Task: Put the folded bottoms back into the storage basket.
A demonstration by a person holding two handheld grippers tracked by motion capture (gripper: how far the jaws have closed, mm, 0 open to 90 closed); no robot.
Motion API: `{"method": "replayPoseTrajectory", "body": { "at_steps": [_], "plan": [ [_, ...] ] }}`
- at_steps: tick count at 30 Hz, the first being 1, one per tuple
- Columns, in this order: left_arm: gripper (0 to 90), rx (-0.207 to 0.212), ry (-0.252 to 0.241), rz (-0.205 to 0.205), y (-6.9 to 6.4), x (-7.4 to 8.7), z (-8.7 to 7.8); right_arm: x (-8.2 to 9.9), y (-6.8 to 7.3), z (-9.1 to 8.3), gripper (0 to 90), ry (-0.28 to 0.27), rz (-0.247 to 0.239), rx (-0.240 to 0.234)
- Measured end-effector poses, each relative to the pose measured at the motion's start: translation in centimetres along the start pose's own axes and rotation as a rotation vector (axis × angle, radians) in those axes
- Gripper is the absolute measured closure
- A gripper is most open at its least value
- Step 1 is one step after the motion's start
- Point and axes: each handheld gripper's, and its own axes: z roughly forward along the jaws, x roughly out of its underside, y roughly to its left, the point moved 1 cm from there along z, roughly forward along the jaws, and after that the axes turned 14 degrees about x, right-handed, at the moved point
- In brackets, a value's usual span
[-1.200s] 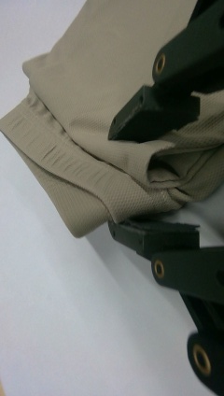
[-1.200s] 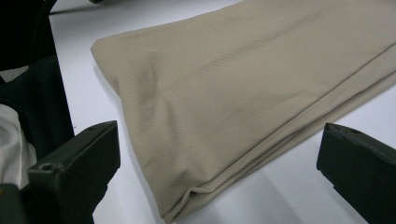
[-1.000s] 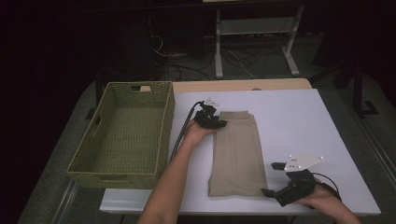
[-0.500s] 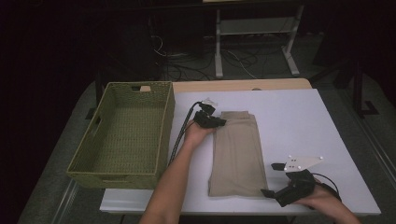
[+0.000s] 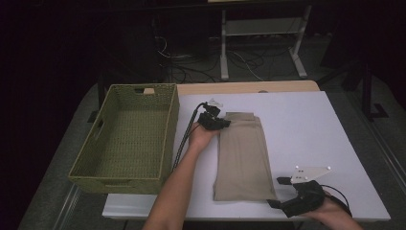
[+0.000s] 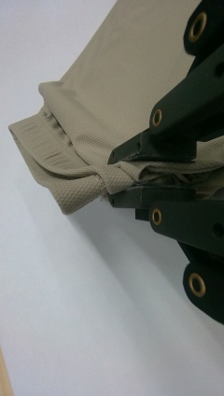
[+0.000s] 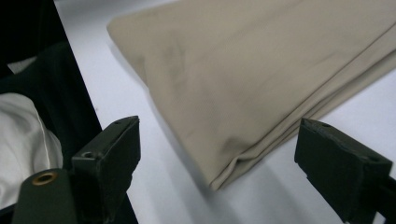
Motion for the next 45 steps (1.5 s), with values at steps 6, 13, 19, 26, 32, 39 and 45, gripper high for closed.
{"method": "replayPoseTrajectory", "body": {
  "at_steps": [6,13,19,26,32,39,45],
  "plan": [
    [80.1,-0.008,-0.015,-0.018,0.4,0.4,-0.4,0.2,0.1,0.6,25.8,0.038,-0.019,0.003],
    [80.1,-0.005,-0.023,-0.027,0.4,0.5,-0.3,0.2,0.2,1.6,37.8,0.073,-0.067,0.025],
    [80.1,-0.001,-0.027,-0.028,0.4,0.5,-0.4,0.3,0.5,1.6,51.3,0.059,-0.138,0.081],
    [80.1,0.007,-0.038,-0.034,0.4,0.6,-0.4,0.2,0.7,1.6,67.5,0.052,-0.161,0.063],
    [80.1,0.011,-0.041,-0.027,0.3,0.6,-0.5,-0.1,0.7,1.8,82.5,0.058,-0.188,0.044],
    [80.2,0.027,-0.058,-0.03,0.1,0.5,-0.7,-0.5,0.2,1.9,84.1,0.069,-0.166,0.003],
    [80.2,0.04,-0.074,-0.027,-0.3,0.1,-1.1,-1.4,-0.3,1.3,84.1,0.012,-0.128,-0.02]
  ]
}}
